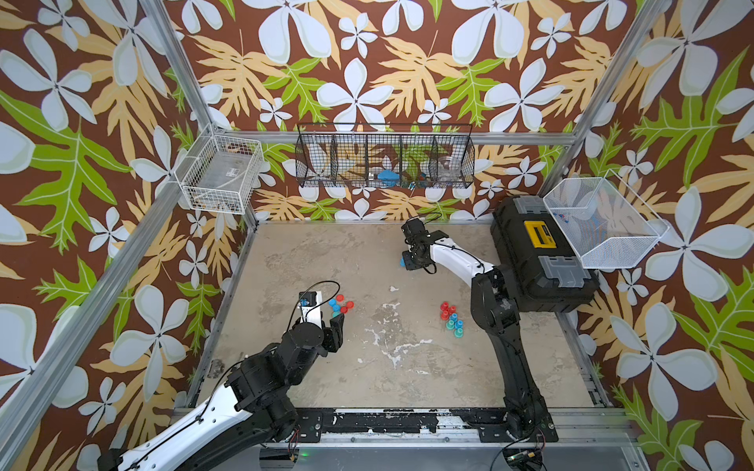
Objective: Close the stamp cap
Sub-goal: Move the stamp at the center of the board.
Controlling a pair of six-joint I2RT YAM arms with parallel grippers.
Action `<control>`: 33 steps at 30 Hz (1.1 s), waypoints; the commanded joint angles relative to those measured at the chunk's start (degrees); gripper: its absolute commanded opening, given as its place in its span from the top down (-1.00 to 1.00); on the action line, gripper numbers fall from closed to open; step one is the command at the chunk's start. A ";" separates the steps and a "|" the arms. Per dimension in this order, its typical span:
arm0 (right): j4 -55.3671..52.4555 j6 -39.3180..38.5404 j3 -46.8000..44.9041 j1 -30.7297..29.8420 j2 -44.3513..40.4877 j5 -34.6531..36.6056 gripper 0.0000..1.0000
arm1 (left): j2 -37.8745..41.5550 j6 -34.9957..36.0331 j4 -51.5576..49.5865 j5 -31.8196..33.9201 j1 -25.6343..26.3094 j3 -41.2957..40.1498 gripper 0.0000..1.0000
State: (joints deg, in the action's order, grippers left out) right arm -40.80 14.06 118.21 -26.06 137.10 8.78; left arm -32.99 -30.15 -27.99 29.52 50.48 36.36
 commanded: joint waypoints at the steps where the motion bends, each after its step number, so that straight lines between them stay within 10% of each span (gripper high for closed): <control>1: -2.05 -0.83 2.14 0.36 1.31 -0.34 0.79 | -0.14 -0.04 0.48 -0.44 -0.36 0.03 -0.26; 33: -2.18 -0.62 1.85 1.10 -0.07 -2.62 0.32 | -0.39 0.09 0.82 -1.27 -1.77 -0.06 -0.26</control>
State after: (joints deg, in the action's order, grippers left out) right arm -42.15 13.50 120.33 -24.91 138.02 6.20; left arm -33.43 -30.11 -27.97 28.14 48.84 36.36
